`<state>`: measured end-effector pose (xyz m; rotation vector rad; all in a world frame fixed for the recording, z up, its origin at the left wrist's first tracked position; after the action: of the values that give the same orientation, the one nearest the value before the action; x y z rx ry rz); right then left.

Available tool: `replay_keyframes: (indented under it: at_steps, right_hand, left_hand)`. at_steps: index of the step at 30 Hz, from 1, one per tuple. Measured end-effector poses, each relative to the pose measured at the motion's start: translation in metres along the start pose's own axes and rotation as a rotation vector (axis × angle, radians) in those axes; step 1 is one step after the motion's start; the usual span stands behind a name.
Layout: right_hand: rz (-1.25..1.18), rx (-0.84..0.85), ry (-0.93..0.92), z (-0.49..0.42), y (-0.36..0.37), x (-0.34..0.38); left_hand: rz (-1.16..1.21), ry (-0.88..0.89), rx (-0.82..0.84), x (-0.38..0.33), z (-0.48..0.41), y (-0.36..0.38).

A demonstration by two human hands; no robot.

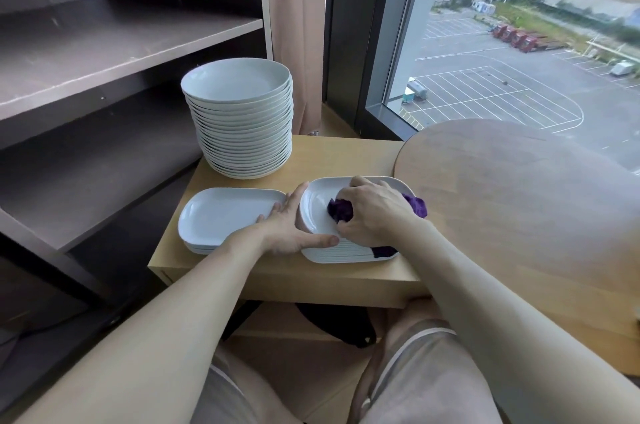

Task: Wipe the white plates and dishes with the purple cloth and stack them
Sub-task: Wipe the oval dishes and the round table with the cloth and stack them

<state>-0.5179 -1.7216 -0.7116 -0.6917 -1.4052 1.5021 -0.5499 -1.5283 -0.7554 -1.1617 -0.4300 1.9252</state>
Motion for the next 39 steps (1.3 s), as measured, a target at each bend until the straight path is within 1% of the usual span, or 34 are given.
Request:
replay_keyframes:
  at_steps: [2, 6, 8, 10, 12, 15, 18, 20, 22, 25, 27, 31, 34, 36, 39]
  right_hand:
    - [-0.016, -0.049, 0.025, 0.01, 0.0, -0.002]
    - [0.037, -0.219, 0.044, 0.035, 0.009, -0.008]
    - [-0.004, -0.266, 0.097, 0.045, 0.013, -0.019]
    - [-0.108, -0.261, 0.163, 0.054, 0.015, -0.031]
    - [-0.167, -0.226, 0.189, 0.06, 0.017, -0.037]
    - [-0.114, -0.195, 0.196, 0.063, 0.022, -0.032]
    - [-0.056, -0.268, 0.209, 0.065, 0.031, -0.027]
    - [-0.045, -0.332, 0.201, 0.071, 0.039, -0.027]
    - [-0.039, -0.359, 0.186, 0.074, 0.045, -0.026]
    - [-0.046, -0.372, 0.159, 0.074, 0.046, -0.027]
    - [-0.054, -0.384, 0.156, 0.073, 0.045, -0.028]
    - [-0.074, -0.397, 0.143, 0.075, 0.044, -0.027]
    - [-0.132, -0.406, 0.131, 0.075, 0.04, -0.03]
    - [-0.183, -0.408, 0.136, 0.075, 0.037, -0.033]
    - [-0.237, -0.408, 0.143, 0.075, 0.034, -0.034]
  left_hand:
    - [0.003, -0.003, 0.0, 0.0, 0.0, -0.001]
    - [0.009, -0.004, -0.014, 0.001, 0.0, 0.001]
    - [-0.011, 0.008, -0.028, 0.0, -0.001, 0.002]
    - [-0.035, 0.004, -0.046, 0.0, -0.001, 0.005]
    - [-0.053, -0.003, -0.066, -0.001, 0.0, 0.008]
    - [-0.075, 0.009, -0.098, -0.004, 0.002, 0.009]
    - [-0.088, 0.034, -0.107, -0.006, 0.005, 0.005]
    - [-0.179, 0.043, -0.172, -0.008, 0.008, 0.005]
    - [-0.321, 0.106, -0.284, -0.011, 0.012, 0.003]
    - [-0.463, 0.303, -0.434, -0.019, 0.018, 0.008]
    - [-0.514, 0.368, -0.466, -0.028, 0.02, 0.011]
    - [-0.589, 0.43, -0.484, -0.041, 0.025, 0.02]
    - [-0.575, 0.364, -0.503, -0.046, 0.028, 0.023]
    - [-0.597, 0.304, -0.472, -0.05, 0.028, 0.024]
    - [-0.689, 0.261, -0.404, -0.059, 0.028, 0.024]
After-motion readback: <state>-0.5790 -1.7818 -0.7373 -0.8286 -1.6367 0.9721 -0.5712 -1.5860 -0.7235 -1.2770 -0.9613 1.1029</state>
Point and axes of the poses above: each hand's wrist, its own z-axis away from the middle knuckle, its own y-axis out of the palm, x = y × z, the point moved 1 cm from there along -z, towards the middle knuckle, and after that the axes turned 3 degrees about x, right-handed, at the moved point
